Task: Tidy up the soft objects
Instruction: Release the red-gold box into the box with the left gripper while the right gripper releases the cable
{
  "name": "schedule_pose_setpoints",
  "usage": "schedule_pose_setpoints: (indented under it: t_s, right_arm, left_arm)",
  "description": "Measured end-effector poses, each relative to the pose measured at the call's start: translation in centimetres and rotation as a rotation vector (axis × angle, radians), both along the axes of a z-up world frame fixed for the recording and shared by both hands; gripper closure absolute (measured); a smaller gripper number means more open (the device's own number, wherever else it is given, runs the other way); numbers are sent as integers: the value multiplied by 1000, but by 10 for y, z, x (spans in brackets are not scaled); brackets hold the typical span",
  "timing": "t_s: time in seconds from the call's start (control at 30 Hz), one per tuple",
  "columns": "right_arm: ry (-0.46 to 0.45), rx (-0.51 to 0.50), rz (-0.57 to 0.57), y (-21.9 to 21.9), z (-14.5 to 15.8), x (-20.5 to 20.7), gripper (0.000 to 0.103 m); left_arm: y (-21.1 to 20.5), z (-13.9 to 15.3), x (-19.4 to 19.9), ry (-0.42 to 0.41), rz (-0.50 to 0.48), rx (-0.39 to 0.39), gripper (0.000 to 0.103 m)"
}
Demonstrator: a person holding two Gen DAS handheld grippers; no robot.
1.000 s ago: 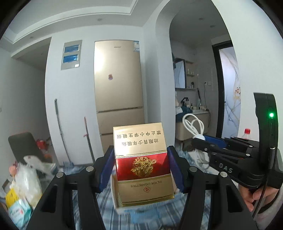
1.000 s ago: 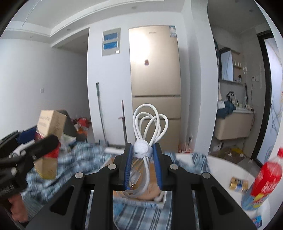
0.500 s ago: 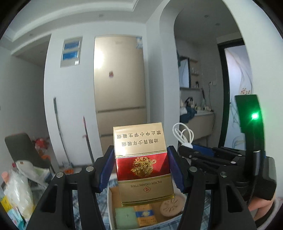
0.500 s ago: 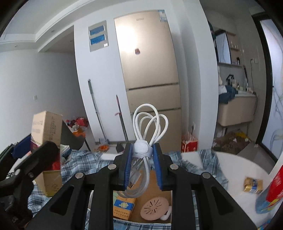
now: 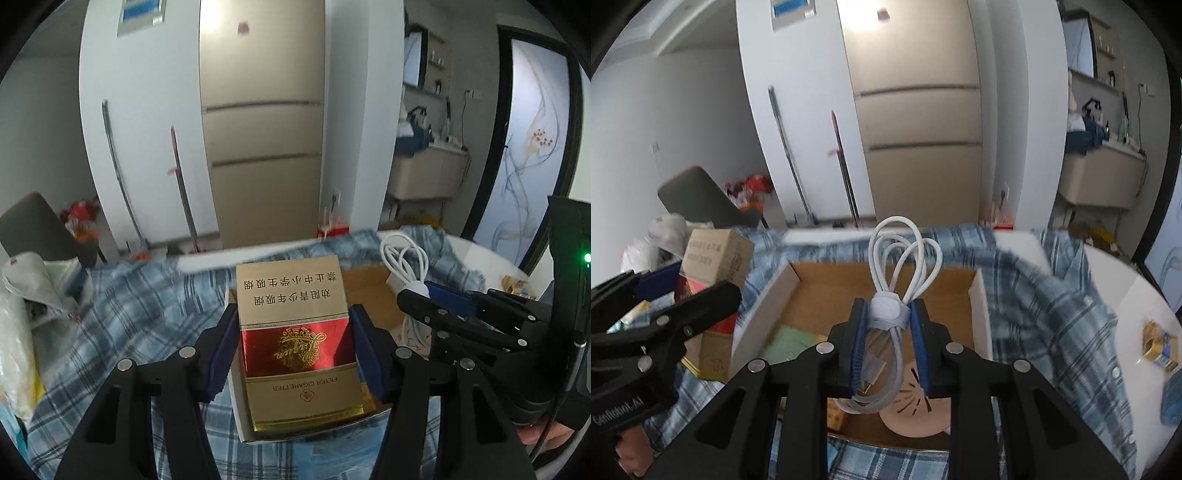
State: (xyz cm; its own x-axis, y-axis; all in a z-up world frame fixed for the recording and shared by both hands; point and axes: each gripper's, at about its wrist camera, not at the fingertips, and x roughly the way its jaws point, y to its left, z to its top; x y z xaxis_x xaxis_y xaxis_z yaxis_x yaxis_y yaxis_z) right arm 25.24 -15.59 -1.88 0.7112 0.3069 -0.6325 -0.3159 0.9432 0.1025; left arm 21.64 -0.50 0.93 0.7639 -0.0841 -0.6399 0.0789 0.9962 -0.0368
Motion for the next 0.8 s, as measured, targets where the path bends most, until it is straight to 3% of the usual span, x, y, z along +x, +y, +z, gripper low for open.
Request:
schedule_pose_setpoints:
  t_s: [0.3, 0.5, 0.57, 0.6, 0.63, 0.67, 0.7, 0.8]
  right_arm:
    - [140, -19, 30, 3, -31, 16, 80]
    - [190, -8, 39, 0, -40, 24, 80]
    - [190, 4, 46, 0, -40, 23, 80]
    - [185, 0, 44, 1, -39, 22, 78]
    - [181, -14, 35, 2, -39, 21, 69]
    - [176, -22, 30, 2, -39, 23, 61]
    - [163, -22, 26, 1, -38, 22, 46]
    - [132, -27, 8, -2, -34, 20, 45]
  left_arm:
    - [10, -39, 25, 118, 2, -29, 42]
    - [10, -47, 31, 130, 7, 22, 41]
    - [10, -46, 31, 131, 5, 13, 35]
    - [10, -46, 31, 130, 3, 12, 29]
    - [9, -45, 30, 121, 8, 26, 16]
    - [8, -44, 29, 109, 12, 39, 13]
    - [7, -42, 28, 90, 15, 51, 13]
    - [7, -38, 26, 82, 6, 35, 13]
